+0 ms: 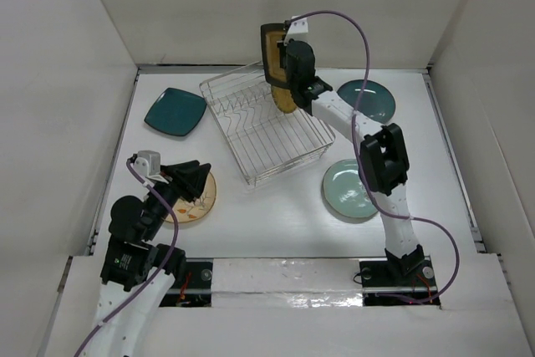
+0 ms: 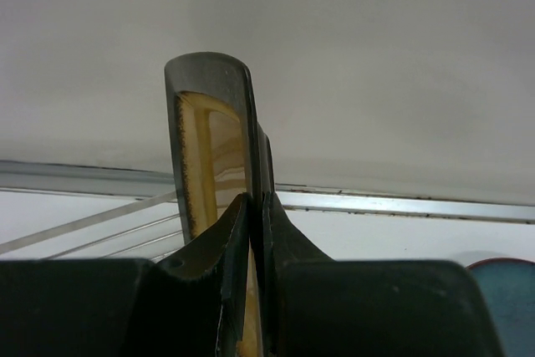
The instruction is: Load the plates into the dish rack
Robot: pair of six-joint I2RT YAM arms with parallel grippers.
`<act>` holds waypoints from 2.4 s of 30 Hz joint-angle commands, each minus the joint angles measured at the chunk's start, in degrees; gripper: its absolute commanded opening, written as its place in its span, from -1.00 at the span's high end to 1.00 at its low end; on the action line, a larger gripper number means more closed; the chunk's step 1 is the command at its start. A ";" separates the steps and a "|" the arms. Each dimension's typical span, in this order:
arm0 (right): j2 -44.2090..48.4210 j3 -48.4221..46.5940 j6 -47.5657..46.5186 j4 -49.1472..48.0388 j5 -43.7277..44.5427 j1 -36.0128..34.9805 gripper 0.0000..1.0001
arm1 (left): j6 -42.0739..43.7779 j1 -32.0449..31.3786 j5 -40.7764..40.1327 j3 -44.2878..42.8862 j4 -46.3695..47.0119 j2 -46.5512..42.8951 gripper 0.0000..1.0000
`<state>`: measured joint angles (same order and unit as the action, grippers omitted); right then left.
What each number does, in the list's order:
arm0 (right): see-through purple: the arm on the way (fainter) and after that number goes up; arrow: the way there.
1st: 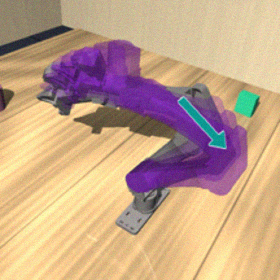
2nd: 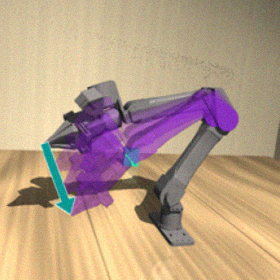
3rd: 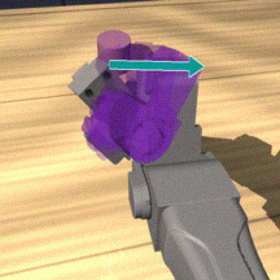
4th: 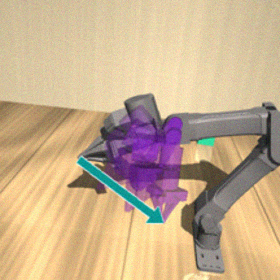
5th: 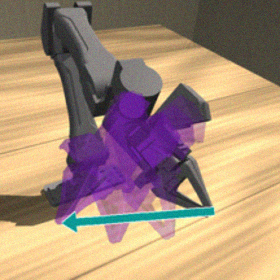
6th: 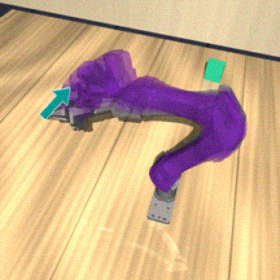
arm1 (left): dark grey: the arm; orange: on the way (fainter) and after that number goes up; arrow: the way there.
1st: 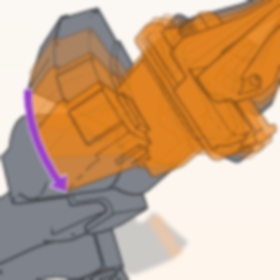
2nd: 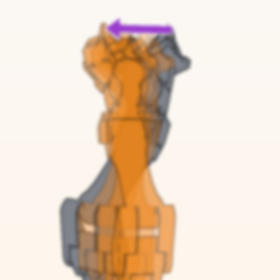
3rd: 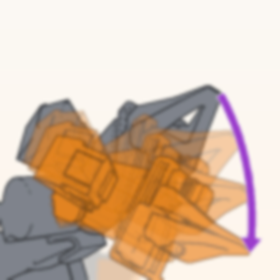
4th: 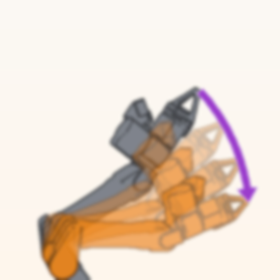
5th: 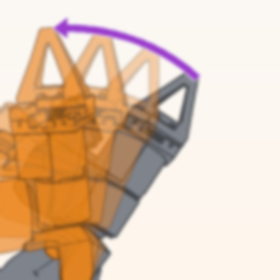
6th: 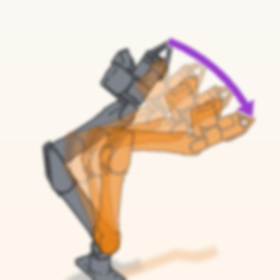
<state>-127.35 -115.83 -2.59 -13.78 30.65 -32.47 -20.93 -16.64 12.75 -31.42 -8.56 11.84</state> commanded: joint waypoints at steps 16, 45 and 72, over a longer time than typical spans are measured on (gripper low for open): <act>6.50 19.40 -0.93 -25.76 3.62 -3.30 1.00 | 0.01 0.21 -0.71 -0.84 2.05 1.17 0.25; 38.93 59.75 39.39 -12.15 -14.63 16.18 1.00 | 0.27 0.21 -0.18 -0.40 2.67 -4.10 1.00; 13.90 56.16 63.40 -14.52 -35.04 39.41 -0.30 | 0.19 -0.32 -0.80 -0.57 2.32 -3.22 0.47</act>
<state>-110.72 -56.34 56.71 -26.00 -2.20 6.48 -20.88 -16.78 12.19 -31.42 -8.82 8.10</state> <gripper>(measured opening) 0.669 0.262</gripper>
